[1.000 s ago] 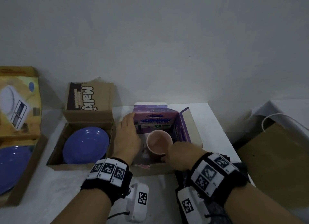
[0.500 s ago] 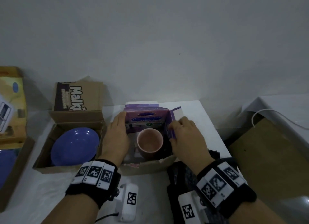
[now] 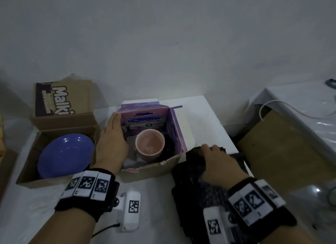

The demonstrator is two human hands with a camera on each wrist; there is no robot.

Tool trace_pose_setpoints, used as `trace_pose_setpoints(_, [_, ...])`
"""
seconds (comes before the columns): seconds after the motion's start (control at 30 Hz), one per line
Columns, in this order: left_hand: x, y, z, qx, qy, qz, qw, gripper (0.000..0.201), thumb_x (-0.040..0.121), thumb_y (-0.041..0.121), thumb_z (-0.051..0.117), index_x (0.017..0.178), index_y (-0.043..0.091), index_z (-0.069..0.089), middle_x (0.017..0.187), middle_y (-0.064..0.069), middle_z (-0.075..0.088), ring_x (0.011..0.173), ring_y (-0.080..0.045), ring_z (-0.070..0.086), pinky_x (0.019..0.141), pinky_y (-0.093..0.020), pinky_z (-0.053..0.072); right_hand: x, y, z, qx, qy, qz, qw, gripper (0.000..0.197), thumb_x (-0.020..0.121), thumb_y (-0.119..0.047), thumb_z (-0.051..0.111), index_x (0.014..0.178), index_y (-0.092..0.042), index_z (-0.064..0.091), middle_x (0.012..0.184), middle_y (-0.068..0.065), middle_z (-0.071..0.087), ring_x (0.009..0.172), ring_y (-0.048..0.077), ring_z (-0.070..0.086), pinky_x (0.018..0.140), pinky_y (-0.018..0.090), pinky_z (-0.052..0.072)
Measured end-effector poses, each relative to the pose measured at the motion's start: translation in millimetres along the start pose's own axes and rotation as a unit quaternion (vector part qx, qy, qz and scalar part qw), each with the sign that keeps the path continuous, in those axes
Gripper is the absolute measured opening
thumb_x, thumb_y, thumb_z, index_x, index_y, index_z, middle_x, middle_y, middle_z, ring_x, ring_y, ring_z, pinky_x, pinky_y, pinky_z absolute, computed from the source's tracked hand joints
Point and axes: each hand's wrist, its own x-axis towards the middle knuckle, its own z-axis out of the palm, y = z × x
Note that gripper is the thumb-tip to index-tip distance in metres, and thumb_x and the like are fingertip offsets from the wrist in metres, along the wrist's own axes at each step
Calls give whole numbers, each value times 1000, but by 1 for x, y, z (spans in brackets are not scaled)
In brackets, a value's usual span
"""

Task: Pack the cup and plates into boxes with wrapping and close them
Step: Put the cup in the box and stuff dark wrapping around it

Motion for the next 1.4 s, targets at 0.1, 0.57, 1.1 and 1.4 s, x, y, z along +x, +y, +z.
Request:
trace_pose_setpoints(0.1, [-2, 4, -2, -3, 9, 4, 1000, 64, 87, -2, 44, 148, 10, 26, 153, -13, 28, 132, -39, 35, 110, -45, 29, -6, -2, 29, -24, -29, 14, 999, 80, 67, -27, 80, 128, -20, 28, 123, 8, 39, 114, 29, 44, 83, 40, 49])
trace_pose_setpoints(0.57, [-1, 1, -2, -23, 14, 17, 999, 59, 78, -10, 44, 132, 16, 49, 149, -4, 35, 120, -38, 47, 99, -49, 43, -14, 21, -44, 225, 299, -65, 925, 18, 87, -8, 52, 87, -16, 36, 59, 5, 47, 53, 25, 49, 49, 34, 34])
trace_pose_setpoints(1.1, [-6, -2, -5, -343, 39, -63, 936, 39, 92, 14, 40, 120, 32, 60, 136, 6, 54, 122, -12, 51, 104, -38, 42, 30, -124, 2, 317, 306, -234, 867, 32, 79, -1, 63, 82, -21, 39, 80, -7, 47, 71, 7, 43, 65, 14, 36])
trace_pose_setpoints(1.4, [-7, 0, -5, -347, 43, -84, 933, 36, 102, 13, 34, 126, 26, 59, 144, 15, 40, 126, 6, 35, 96, -8, 30, 36, -146, 12, 108, -89, -306, 942, 32, 93, -9, 42, 119, -4, 60, 118, 17, 63, 104, 33, 58, 91, 41, 47])
